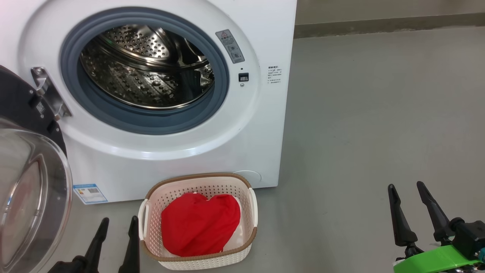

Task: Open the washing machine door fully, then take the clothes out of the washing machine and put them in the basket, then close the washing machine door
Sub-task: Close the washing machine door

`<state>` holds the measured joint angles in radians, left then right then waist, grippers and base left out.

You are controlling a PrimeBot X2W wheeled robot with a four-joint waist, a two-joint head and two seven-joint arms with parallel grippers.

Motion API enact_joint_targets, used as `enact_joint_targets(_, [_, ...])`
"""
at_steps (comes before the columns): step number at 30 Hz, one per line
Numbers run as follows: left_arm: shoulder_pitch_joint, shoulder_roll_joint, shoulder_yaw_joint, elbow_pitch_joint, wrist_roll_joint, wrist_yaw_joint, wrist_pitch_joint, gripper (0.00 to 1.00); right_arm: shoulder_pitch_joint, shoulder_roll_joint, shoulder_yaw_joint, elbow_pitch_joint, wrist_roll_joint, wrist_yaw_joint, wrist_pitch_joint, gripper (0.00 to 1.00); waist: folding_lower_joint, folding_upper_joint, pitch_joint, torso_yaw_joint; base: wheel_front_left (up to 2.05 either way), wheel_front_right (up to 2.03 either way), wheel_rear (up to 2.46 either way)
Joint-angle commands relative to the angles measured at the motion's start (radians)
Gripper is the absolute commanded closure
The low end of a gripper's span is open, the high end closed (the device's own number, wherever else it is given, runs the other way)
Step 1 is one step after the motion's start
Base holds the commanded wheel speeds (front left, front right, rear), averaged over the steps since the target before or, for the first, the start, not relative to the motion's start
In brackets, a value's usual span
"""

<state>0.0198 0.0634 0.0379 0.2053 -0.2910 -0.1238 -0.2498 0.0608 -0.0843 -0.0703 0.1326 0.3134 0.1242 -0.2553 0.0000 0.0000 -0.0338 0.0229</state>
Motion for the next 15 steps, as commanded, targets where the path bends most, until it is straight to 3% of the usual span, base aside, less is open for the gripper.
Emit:
enact_joint_targets(1, [-0.02,0.008,0.032,-0.028,0.01,0.0,-0.012,0.0,-0.037,-0.015,0.023,-0.021,-0.003,0.007,-0.006,0.0,0.0,0.0,0.0,0.002,0.0,0.0,0.0])
enact_joint_targets(9, [-0.024,0.004,0.034,-0.029,0.024,0.01,-0.012,0.0,-0.03,-0.014,0.025,-0.022,-0.004,0.007,-0.006,0.0,0.0,0.0,-0.005,0.027,0.0,0.0,0.0])
enact_joint_targets(15, [-0.028,0.007,0.032,-0.039,0.041,0.026,-0.012,0.0,-0.029,-0.012,0.035,-0.025,-0.003,0.007,-0.006,0.0,0.0,0.0,-0.007,0.083,0.0,0.0,0.0])
